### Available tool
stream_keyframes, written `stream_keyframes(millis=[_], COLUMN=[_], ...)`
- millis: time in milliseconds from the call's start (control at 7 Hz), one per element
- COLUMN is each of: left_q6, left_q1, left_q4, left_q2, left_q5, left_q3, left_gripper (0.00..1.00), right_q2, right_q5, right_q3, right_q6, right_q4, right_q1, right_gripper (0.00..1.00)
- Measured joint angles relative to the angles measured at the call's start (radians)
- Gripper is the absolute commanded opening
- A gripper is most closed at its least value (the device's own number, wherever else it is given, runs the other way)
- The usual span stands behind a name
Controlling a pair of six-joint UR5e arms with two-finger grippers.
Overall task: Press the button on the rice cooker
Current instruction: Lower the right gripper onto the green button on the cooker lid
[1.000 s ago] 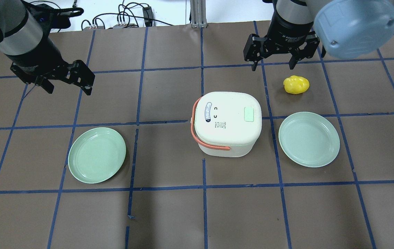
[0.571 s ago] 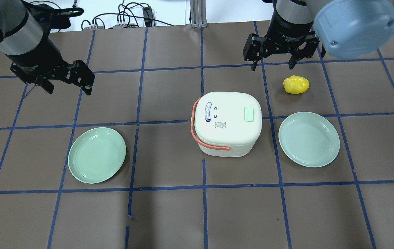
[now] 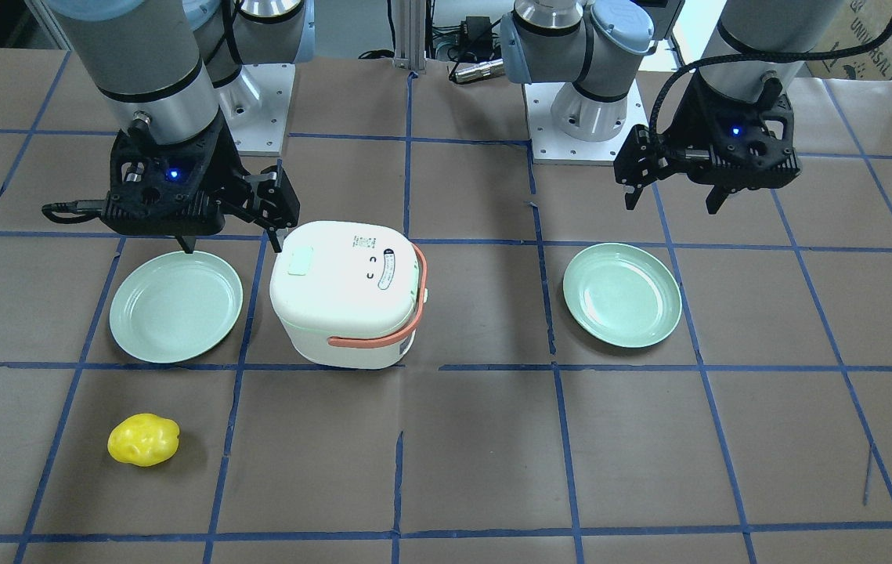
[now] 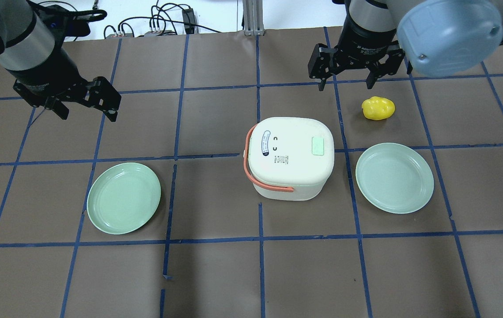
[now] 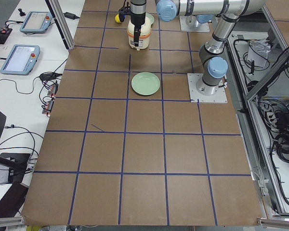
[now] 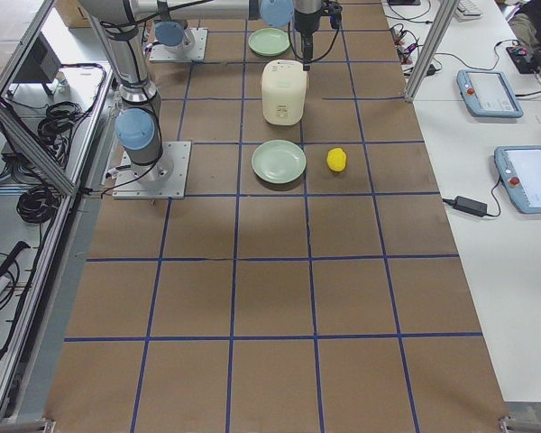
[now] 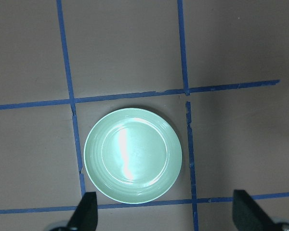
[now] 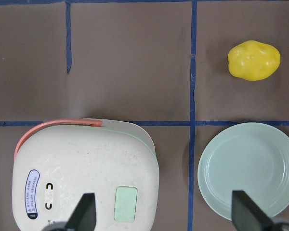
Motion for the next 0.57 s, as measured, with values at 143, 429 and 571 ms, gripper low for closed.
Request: stream_keyframes(millis=[143,429,571], left_q6=[0.000,0.000,0.000], left_q1=[0.000,0.000,0.000], left_q4=[0.000,0.000,0.000], left_q2=[0.000,0.000,0.000], left_q5=[0.000,0.000,0.000], left_q3=[0.000,0.000,0.000], left_gripper=[1.00,1.00,1.00], right_q2=[0.000,0.000,-0.002], right_q5=[0.003,0.005,0.007], right_q3=[0.004,0.032,0.053], right_q6=[0.042,0.113,0.122], right_q4=[-0.002,-0.005,-0.006], right_q1=[0.007,0.027,0.030], right_gripper=[0.97,0.59,0.33])
